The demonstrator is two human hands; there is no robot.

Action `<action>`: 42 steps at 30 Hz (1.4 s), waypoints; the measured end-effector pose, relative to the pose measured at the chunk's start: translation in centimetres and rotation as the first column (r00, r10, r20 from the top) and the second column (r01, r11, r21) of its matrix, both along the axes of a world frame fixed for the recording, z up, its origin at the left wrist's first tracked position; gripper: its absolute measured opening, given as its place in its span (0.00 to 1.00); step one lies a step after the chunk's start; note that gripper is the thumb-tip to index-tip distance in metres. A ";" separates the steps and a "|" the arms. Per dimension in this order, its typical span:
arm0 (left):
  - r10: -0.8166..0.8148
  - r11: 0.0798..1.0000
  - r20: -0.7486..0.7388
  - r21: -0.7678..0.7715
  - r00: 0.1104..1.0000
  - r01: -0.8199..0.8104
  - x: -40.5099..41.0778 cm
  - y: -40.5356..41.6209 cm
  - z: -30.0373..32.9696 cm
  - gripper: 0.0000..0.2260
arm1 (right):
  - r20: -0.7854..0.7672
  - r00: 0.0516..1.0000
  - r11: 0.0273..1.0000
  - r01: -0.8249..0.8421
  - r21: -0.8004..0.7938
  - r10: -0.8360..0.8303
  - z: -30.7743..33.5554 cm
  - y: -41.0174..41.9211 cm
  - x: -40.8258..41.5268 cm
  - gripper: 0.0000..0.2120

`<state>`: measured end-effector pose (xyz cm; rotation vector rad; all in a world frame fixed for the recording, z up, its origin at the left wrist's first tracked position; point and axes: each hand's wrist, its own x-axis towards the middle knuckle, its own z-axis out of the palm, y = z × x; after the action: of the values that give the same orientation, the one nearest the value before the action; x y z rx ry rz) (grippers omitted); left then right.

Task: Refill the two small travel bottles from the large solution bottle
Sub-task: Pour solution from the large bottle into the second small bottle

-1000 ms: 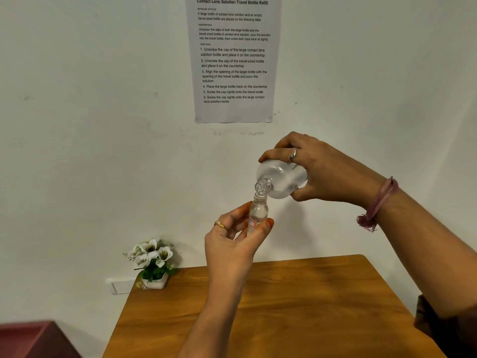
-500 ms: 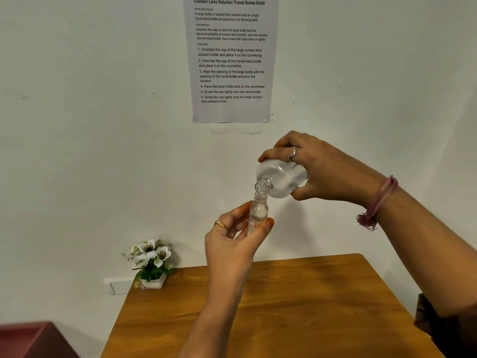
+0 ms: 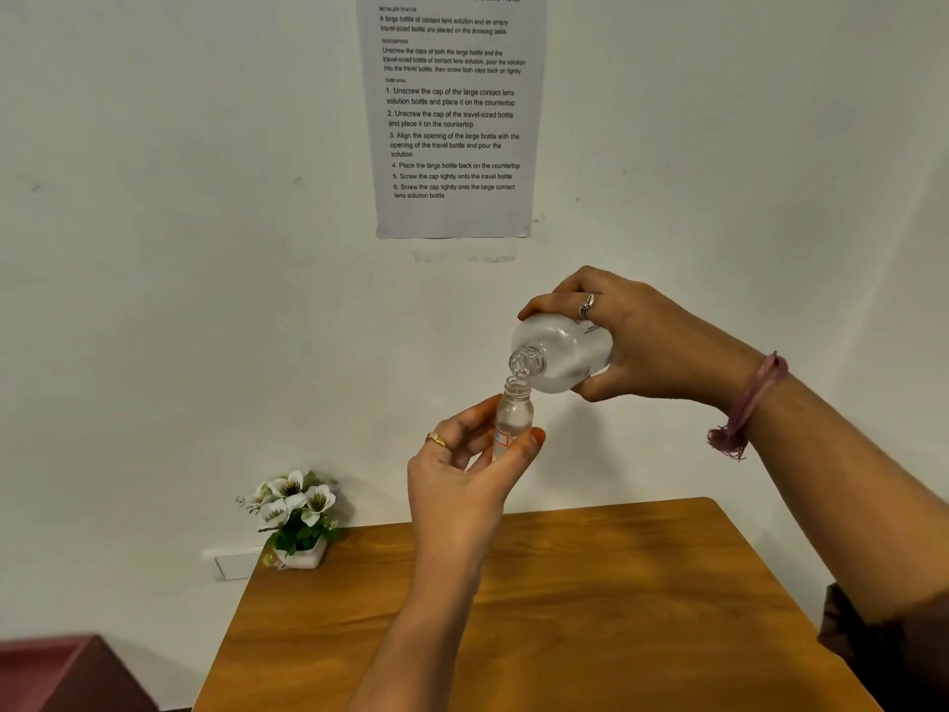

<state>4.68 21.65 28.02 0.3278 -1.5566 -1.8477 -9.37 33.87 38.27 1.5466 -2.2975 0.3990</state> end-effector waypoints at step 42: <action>-0.035 0.998 0.702 -0.013 0.711 0.062 1.9 13.8 -28.5 0.18 | 0.942 0.324 0.903 0.424 -0.062 -0.087 -32.7 9.3 -0.3 0.43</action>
<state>6.62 35.42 -0.50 1.0933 -2.1025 -1.8251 -9.68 43.18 5.61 0.7360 -2.9496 1.8659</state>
